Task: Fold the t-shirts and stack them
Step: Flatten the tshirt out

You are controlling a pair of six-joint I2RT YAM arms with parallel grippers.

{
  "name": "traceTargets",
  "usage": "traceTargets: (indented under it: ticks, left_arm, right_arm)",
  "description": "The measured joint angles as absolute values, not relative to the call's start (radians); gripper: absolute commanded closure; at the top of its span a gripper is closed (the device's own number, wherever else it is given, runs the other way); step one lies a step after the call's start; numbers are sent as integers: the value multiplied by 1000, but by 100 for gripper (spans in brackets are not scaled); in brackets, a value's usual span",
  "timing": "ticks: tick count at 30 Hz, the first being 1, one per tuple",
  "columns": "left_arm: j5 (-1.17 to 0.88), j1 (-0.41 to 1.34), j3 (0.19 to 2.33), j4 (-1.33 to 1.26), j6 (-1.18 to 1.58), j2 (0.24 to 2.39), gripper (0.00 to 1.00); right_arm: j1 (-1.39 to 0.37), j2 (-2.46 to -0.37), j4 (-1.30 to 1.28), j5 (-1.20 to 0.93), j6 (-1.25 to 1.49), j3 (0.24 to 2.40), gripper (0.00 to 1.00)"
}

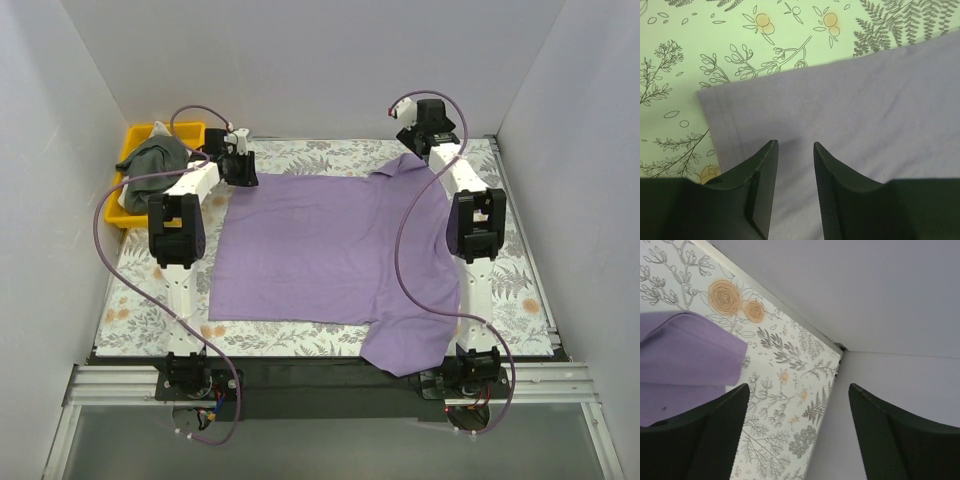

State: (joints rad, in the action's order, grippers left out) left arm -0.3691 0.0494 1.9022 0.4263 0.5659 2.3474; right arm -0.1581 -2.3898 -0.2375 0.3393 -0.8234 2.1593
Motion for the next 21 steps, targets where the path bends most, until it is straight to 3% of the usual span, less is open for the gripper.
traceTargets:
  ticks: [5,11,21]
  left_arm:
    - [-334,54,1940,439,561,2391,72]
    - [-279,55,1932,438,533,2398,76]
    - [-243,42,1813,408,513,2324,75]
  right_arm:
    - [-159,-2409,-290,308,-783,2126,33]
    - [-153,-2328,-457,205,-714,1984,42]
    - [-121,-2307,-637,126,-654,1943,48]
